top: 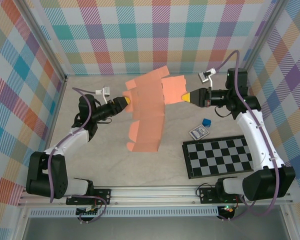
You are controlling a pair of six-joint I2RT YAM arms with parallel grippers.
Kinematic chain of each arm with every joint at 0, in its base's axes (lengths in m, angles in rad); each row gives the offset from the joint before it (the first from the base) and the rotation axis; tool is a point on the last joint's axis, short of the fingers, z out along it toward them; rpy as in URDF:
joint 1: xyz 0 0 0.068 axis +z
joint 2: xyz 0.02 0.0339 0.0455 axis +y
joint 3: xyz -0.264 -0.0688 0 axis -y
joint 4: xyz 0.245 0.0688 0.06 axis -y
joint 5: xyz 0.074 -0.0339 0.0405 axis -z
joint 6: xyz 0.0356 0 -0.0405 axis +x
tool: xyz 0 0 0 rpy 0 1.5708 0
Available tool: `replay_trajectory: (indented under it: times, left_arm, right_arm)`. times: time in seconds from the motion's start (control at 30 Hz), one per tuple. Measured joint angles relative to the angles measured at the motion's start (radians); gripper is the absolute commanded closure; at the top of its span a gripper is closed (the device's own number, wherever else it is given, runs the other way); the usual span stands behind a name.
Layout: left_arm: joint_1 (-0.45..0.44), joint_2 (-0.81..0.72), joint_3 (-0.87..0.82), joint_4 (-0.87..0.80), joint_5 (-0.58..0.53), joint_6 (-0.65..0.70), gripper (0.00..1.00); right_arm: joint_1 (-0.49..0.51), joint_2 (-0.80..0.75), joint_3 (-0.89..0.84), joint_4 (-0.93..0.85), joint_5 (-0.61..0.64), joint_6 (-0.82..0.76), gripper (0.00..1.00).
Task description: Fold the paper box
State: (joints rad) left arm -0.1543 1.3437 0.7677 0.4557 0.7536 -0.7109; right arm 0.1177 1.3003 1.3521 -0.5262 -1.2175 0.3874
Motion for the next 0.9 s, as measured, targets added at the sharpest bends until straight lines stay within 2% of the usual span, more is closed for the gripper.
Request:
replay_trajectory:
  times: [0.17, 0.23, 0.37, 0.43, 0.6, 0.63, 0.7, 0.73, 0.9]
  left_arm:
    - [0.0, -0.005, 0.023, -0.001, 0.05, 0.009, 0.69]
    - [0.0, -0.005, 0.028, -0.003, 0.063, 0.019, 0.74]
    - [0.0, -0.008, 0.029, -0.012, 0.074, 0.027, 0.97]
    - [0.0, -0.016, 0.03, -0.02, 0.074, 0.045, 1.0]
    - [0.0, -0.052, 0.034, -0.09, 0.06, 0.1, 1.0]
    - [0.0, -0.058, 0.034, -0.108, 0.055, 0.111, 1.0]
    - [0.0, -0.069, 0.035, -0.146, 0.038, 0.137, 1.0]
    - [0.0, -0.076, 0.035, -0.172, 0.03, 0.154, 1.0]
    - [0.0, -0.1, 0.036, -0.305, -0.05, 0.23, 1.0]
  right_arm:
    - [0.0, 0.0, 0.0, -0.005, 0.0, -0.003, 1.0]
    - [0.0, 0.0, 0.0, -0.008, 0.0, -0.003, 1.0]
    - [0.0, 0.0, 0.002, -0.024, 0.002, -0.012, 1.0]
    - [0.0, 0.0, 0.006, -0.038, 0.005, -0.023, 1.0]
    - [0.0, 0.001, 0.006, -0.072, 0.032, -0.064, 1.0]
    - [0.0, 0.003, 0.006, -0.08, 0.043, -0.074, 0.95]
    - [0.0, 0.01, 0.005, -0.095, 0.069, -0.089, 0.63]
    - [0.0, 0.016, 0.002, -0.101, 0.089, -0.097, 0.55]
    - [0.0, 0.051, -0.032, -0.12, 0.206, -0.124, 0.46]
